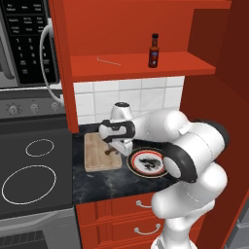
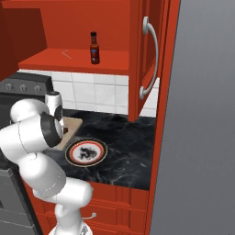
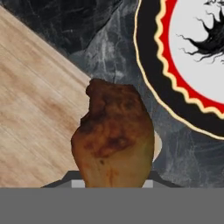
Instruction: Pick the chicken drumstick from the plate and place it on the cutting board. Then pick the condiment bottle from the cabinet and place it next to the cutting board.
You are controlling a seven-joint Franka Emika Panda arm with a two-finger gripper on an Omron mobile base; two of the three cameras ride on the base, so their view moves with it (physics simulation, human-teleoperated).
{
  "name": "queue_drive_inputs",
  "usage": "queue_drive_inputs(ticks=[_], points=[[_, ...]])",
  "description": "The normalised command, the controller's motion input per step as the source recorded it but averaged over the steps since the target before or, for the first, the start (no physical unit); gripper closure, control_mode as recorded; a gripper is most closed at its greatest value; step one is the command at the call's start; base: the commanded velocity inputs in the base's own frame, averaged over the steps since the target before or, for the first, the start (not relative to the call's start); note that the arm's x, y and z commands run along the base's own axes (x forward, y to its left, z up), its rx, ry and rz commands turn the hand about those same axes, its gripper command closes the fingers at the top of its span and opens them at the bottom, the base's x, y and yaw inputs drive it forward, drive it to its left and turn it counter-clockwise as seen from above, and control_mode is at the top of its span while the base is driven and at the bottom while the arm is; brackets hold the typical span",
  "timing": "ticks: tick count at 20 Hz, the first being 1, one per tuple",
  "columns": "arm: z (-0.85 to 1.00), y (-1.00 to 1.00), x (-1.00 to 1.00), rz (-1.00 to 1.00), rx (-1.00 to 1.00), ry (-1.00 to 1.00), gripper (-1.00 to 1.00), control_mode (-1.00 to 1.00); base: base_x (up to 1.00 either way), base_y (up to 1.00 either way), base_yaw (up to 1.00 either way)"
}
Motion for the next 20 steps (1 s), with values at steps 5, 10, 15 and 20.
queue_drive_inputs(ticks=[5, 10, 15, 20], points=[[-0.20, 0.17, 0.23, 0.00, 0.00, -0.09, 1.00, -1.00, 0.00, 0.00, 0.00], [-0.44, 0.16, 0.08, 0.00, 0.00, -0.09, 1.00, -1.00, 0.00, 0.00, 0.00], [-0.31, 0.14, 0.11, 0.00, 0.00, -0.05, 1.00, -1.00, 0.00, 0.00, 0.00], [-0.10, 0.13, 0.23, 0.00, 0.00, 0.00, 1.00, -1.00, 0.00, 0.00, 0.00]])
